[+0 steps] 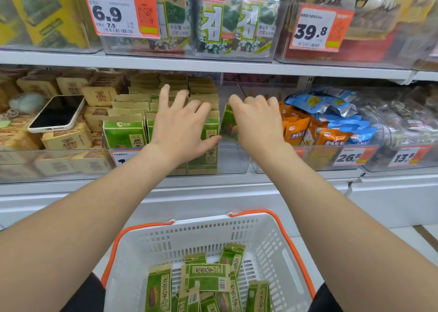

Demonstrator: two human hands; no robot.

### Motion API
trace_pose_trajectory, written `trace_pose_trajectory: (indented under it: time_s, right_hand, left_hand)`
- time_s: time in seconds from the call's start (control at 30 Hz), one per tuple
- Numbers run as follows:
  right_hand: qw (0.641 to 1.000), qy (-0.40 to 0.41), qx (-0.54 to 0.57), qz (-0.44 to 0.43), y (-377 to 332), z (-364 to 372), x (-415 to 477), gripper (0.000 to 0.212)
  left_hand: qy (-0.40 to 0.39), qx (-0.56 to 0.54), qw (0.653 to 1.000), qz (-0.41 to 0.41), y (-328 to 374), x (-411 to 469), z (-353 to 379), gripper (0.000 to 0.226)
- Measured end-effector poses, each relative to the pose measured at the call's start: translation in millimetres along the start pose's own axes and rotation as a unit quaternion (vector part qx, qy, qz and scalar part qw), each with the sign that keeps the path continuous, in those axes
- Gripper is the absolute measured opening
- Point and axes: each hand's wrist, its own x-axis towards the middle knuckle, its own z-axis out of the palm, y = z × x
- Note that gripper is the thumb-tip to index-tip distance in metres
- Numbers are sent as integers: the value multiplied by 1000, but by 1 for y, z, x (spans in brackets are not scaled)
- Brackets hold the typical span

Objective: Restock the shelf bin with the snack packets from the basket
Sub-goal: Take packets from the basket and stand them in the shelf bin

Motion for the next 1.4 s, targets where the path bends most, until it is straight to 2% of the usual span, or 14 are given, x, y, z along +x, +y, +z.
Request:
trace_pose_trajectory:
  time_s: [0.13,0.23,0.43,0.57,0.73,0.87,1.07,1.2,1.27,1.33,1.4]
  right_hand:
    - [999,-46,-22,1,-5,21,21,61]
    - [996,-87,-30,19,-7,29,47,57]
    - [985,-167,45,18,-10,49,88,54]
    - [987,-142,72,-11,-10,55,87,48]
    - [996,-46,-33,67,-8,51,85,51]
    - [996,-14,-66,55,-11,69,96,46]
    - [987,-58,-132,68,-7,92,132,58]
    - [980,24,-143,133,-10,105,140,48]
    - [982,45,-146,113,-12,103,138,39]
    - [982,37,-169,73,-13,107,137,24]
    - [984,15,-175,31,-11,112,138,21]
  left_hand:
    - [-3,-20,1000,-14,-1,1,2,85]
    - [-13,-5,999,-33,-4,3,3,100]
    - [-22,-3,999,-28,-9,8,9,104]
    - [-17,-18,999,-31,-10,11,13,103]
    - [-17,-25,999,-37,-9,11,12,103]
    - [-13,-34,999,-37,-9,11,13,99]
    - [-3,-36,999,-35,-11,13,18,98]
    - [7,-40,999,-36,-11,13,20,98]
    - [12,-40,998,-36,-11,14,21,98]
    - [12,-38,999,-37,-11,14,22,98]
    - [9,-37,999,-37,-11,13,22,99]
